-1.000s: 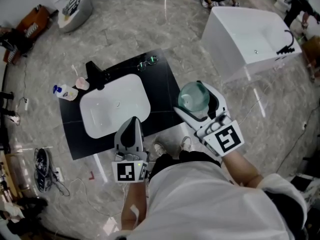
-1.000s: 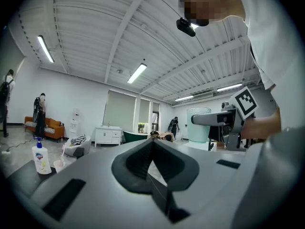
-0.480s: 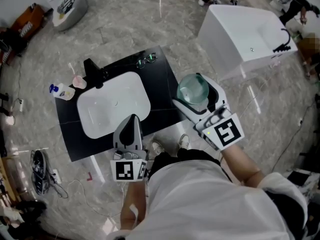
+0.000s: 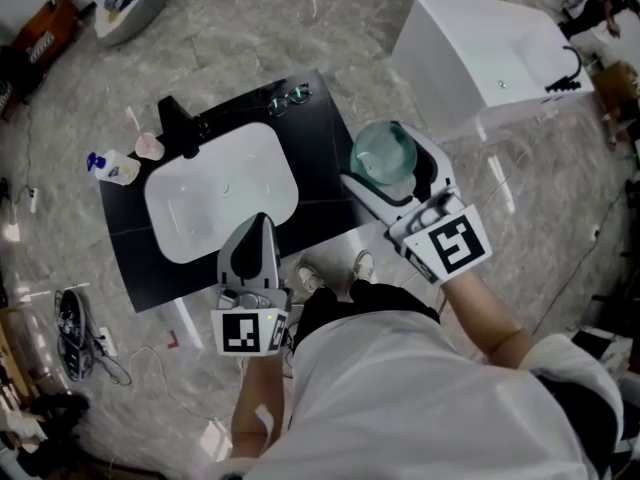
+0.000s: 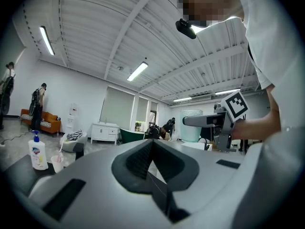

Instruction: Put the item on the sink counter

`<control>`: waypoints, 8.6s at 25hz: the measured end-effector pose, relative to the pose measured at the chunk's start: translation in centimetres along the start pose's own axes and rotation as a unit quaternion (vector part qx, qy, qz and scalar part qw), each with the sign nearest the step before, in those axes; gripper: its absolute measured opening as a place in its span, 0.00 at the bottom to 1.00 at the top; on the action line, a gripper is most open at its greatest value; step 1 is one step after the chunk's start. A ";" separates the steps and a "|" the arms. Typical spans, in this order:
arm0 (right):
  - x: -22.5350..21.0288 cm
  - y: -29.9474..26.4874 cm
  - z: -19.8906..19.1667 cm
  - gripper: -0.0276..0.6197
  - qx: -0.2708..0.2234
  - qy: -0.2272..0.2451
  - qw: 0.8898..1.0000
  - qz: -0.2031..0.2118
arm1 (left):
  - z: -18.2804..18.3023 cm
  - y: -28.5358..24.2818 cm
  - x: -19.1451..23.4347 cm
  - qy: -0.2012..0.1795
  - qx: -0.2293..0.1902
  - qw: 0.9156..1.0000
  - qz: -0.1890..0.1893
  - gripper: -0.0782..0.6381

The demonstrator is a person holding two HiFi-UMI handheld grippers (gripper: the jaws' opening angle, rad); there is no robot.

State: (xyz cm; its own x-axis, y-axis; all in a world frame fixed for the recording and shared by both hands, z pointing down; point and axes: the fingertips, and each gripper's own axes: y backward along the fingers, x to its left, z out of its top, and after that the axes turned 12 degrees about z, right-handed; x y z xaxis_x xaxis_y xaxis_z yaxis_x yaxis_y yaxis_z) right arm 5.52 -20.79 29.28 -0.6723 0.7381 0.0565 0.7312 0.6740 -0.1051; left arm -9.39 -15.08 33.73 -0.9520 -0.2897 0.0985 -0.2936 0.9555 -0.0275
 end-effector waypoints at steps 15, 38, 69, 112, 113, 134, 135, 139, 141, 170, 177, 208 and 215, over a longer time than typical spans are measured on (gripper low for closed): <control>-1.9 -1.8 -4.3 0.67 0.033 0.003 0.999 -0.017 | -2.3 0.0 -0.5 0.012 0.016 1.000 -0.010 0.11; -2.7 -4.6 -7.9 0.67 0.048 -0.002 0.999 -0.008 | -3.5 0.8 1.0 0.020 0.043 0.999 0.024 0.11; -4.1 -7.1 -12.5 0.67 0.075 -0.003 0.997 0.005 | -5.2 1.1 1.7 0.021 0.062 0.996 0.056 0.11; -4.4 -13.0 -20.6 0.67 0.093 0.000 0.995 0.030 | -9.6 0.7 2.4 0.021 0.096 0.993 0.072 0.11; -4.5 -13.2 -20.9 0.67 0.094 0.001 0.995 0.032 | -9.7 0.8 2.4 0.022 0.096 0.992 0.073 0.11; -5.4 -15.9 -24.0 0.67 0.091 -0.012 0.995 0.024 | -11.5 -0.6 2.8 0.035 0.095 0.992 0.070 0.11; -5.6 -16.0 -24.2 0.67 0.092 -0.012 0.995 0.023 | -11.7 -0.7 2.8 0.036 0.094 0.992 0.070 0.11; -6.0 -16.2 -24.6 0.67 0.090 -0.014 0.996 0.021 | -12.2 -1.1 2.7 0.041 0.095 0.992 0.069 0.11; -6.1 -16.4 -24.7 0.67 0.089 -0.014 0.996 0.021 | -12.4 -1.2 2.7 0.043 0.095 0.992 0.070 0.11; -6.6 -18.4 -26.6 0.67 0.094 -0.016 0.995 0.030 | -13.8 -2.2 3.5 0.056 0.102 0.990 0.082 0.11; -6.7 -18.9 -27.0 0.67 0.092 -0.020 0.995 0.030 | -14.5 -2.3 3.6 0.064 0.110 0.988 0.086 0.11; -6.1 -19.0 -27.8 0.67 0.101 0.003 0.994 0.040 | -15.4 -2.2 3.6 0.084 0.117 0.986 0.084 0.11; -5.9 -19.1 -27.6 0.67 0.093 0.004 0.995 0.043 | -15.5 -1.8 3.6 0.084 0.118 0.986 0.083 0.11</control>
State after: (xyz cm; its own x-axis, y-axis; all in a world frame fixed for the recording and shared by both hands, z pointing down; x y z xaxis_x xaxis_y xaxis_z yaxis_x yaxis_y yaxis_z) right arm -1.33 -37.18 58.32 -0.6067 0.7936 0.0464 0.7515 0.5916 -0.2920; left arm -10.92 -16.99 49.56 -0.9668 -0.0984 0.2360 -0.1660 0.9435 -0.2868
